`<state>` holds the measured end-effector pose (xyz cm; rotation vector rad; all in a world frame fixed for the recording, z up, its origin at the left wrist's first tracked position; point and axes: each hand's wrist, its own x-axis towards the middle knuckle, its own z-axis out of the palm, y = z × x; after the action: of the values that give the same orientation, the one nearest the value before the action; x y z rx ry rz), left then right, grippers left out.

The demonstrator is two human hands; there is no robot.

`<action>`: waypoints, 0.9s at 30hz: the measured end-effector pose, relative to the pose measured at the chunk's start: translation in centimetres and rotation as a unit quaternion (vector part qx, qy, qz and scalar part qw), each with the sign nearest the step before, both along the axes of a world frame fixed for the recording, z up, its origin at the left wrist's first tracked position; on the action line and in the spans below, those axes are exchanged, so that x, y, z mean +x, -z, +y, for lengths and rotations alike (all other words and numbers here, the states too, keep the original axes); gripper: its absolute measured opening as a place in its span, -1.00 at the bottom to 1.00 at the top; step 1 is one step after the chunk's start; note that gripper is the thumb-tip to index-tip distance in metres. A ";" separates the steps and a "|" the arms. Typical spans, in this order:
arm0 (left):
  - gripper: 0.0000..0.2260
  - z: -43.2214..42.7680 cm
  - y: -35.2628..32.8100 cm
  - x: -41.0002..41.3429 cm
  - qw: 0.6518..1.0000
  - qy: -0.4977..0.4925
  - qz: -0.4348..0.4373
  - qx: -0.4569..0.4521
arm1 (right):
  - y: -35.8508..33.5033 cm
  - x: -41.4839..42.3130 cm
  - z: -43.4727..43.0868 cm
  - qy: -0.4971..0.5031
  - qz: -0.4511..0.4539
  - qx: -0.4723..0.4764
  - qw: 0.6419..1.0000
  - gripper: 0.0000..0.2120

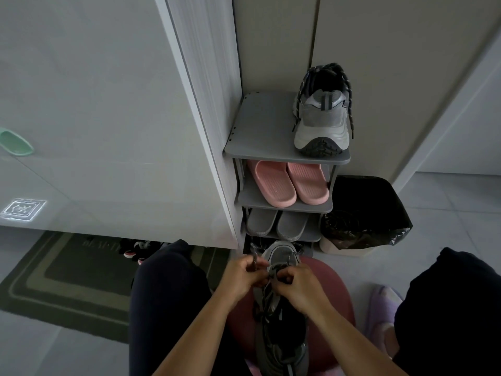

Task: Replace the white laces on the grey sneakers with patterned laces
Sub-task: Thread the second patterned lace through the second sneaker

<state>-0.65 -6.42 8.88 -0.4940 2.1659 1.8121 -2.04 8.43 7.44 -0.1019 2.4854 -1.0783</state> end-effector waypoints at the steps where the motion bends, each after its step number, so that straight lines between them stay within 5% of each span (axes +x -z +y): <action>1: -0.80 0.1 0.1 0.0 1.000 -0.007 0.004 -0.008 | 0.1 0.0 0.1 0.003 0.002 -0.008 1.000 -0.83; 20: -0.75 0.9 2.4 -0.9 0.996 0.020 0.020 -0.089 | 0.9 -0.7 0.4 -0.017 0.017 0.019 1.000 -0.81; 27: -0.89 1.2 2.0 -0.2 0.998 -0.051 -0.031 0.037 | 0.3 -0.7 0.2 0.000 0.016 0.001 1.000 -0.85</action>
<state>-0.82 -5.21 6.91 -0.6444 2.0588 1.8967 -2.77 8.63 7.15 -0.1201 2.5157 -1.0810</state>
